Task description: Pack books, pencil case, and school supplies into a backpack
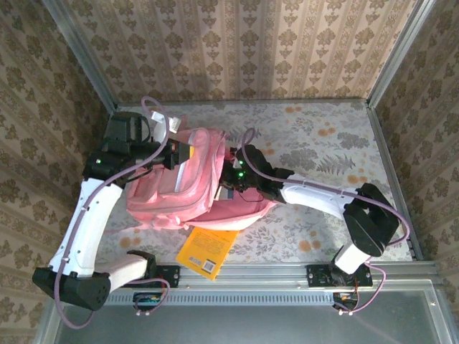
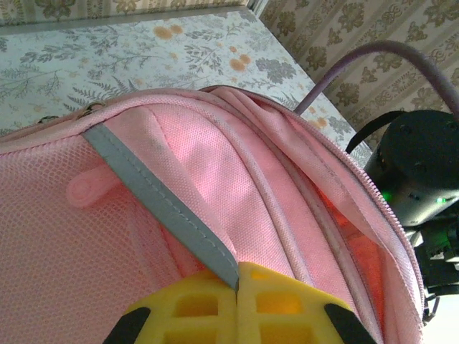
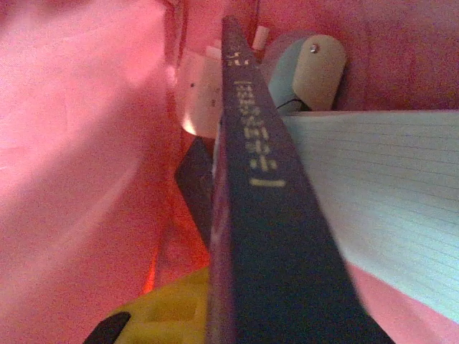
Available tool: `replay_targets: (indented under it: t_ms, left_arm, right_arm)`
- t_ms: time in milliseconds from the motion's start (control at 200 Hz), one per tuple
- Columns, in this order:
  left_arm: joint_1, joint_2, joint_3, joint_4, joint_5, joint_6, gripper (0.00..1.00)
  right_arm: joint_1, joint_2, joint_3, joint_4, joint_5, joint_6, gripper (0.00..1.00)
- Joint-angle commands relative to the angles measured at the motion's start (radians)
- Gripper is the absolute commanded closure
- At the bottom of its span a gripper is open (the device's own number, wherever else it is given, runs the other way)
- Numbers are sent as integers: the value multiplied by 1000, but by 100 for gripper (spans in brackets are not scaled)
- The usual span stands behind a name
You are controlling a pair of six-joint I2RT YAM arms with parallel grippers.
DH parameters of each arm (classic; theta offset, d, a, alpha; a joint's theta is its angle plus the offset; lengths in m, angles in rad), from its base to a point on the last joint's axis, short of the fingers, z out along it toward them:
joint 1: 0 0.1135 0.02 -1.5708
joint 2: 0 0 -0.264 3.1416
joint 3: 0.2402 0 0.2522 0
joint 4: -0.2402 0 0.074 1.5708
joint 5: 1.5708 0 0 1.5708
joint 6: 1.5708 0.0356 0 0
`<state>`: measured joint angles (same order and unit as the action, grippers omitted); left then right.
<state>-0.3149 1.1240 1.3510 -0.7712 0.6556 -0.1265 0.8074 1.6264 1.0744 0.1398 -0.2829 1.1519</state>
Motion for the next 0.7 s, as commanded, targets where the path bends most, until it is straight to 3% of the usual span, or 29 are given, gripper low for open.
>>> replay_targets:
  t_ms: [0, 85, 235, 410, 550, 690]
  left_arm:
    - [-19, -20, 46, 183, 110, 28, 100]
    - [-23, -17, 45, 185, 112, 28, 100]
    - [-26, -16, 40, 193, 94, 26, 100]
    - [-30, -2, 46, 196, 82, 26, 100]
    - [-30, 14, 53, 188, 56, 29, 100]
    - [-29, 12, 60, 157, -24, 46, 100]
  right_arm:
    - [16, 55, 58, 134, 60, 120, 100]
    - [31, 110, 110, 120, 111, 150, 100]
    - [78, 222, 275, -135, 308, 189, 99]
    - [90, 373, 357, -5, 297, 188, 87]
    - [92, 447, 436, 21, 210, 92, 60]
    - [93, 360, 386, 28, 233, -82, 34]
